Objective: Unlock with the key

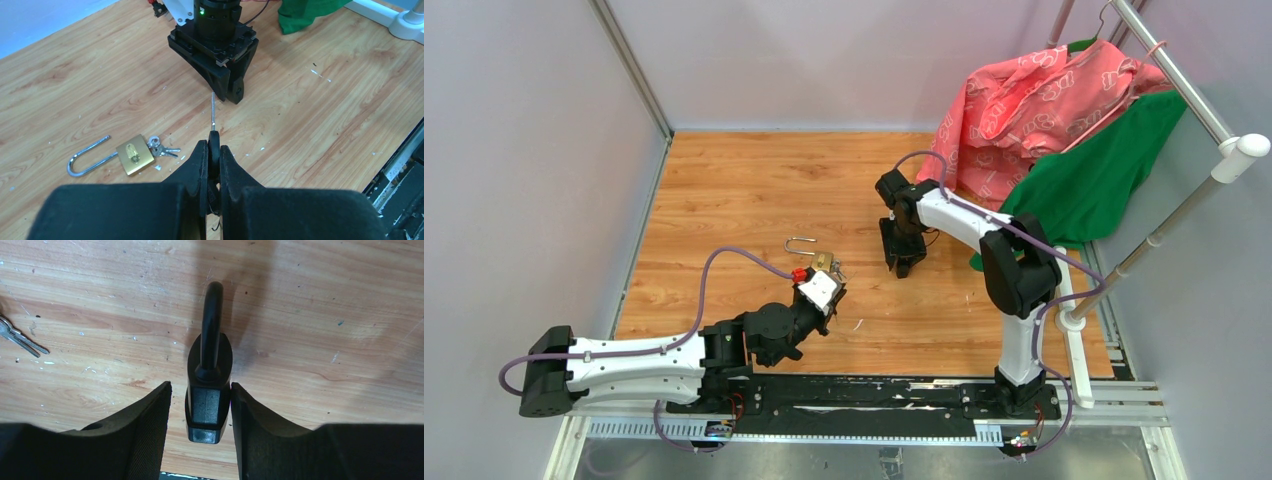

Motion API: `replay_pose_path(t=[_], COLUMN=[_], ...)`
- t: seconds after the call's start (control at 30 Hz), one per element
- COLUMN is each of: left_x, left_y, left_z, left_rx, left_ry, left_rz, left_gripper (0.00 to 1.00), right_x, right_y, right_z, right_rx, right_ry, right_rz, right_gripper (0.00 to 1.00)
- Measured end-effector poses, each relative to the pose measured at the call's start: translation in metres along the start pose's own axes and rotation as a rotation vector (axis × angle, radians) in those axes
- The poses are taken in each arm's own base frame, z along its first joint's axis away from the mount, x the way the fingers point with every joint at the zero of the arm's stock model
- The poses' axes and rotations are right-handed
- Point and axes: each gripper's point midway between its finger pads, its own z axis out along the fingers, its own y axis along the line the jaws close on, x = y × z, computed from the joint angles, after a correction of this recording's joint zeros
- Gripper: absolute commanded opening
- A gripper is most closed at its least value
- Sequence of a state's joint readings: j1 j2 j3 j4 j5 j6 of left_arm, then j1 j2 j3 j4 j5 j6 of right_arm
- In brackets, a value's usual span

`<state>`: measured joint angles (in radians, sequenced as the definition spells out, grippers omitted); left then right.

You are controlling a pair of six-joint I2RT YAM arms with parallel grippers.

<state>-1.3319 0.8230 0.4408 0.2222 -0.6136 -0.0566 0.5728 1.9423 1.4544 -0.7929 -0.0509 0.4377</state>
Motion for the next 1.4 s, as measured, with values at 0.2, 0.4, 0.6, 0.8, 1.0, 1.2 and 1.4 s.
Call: replay_pose_path(t=[0.2,0.4,0.6,0.8,1.0,1.2,1.4], left_x=[0.001,0.003,0.004,-0.005,-0.008,-0.01,-0.024], left_y=[0.0,-0.001,-0.003,-0.001,0.005,0.003,-0.001], left_z=[0.0,0.001,0.001,-0.002,-0.003,-0.001,0.007], left_rx=[0.0,0.0,0.017,0.021,-0.001,0.001,-0.004], left_ry=[0.003,0.009,0.012,-0.014,-0.026,-0.003,-0.005], left_rz=[0.002,0.008,0.029,0.032,0.035,0.073,0.073], left_gripper=[0.0,0.0,0.0,0.0,0.0,0.0,0.0], right_x=[-0.003,-0.004,-0.009,-0.009,-0.007,-0.021,-0.026], right_y=[-0.005,-0.01,-0.012,-0.01,0.014,0.035,0.045], right_z=[0.006,0.015,0.016,0.015,-0.007,-0.077,-0.13], right_rx=[0.022,0.04,0.054,0.039,-0.081,-0.2,-0.227], right_ry=[-0.006,0.003,-0.019,-0.015,-0.009,-0.117,-0.116], right_rz=[0.006,0.02,0.032,0.046,0.142,0.293,0.518], right_gripper=[0.52,0.44,0.19,0.0,0.0,0.0,0.0])
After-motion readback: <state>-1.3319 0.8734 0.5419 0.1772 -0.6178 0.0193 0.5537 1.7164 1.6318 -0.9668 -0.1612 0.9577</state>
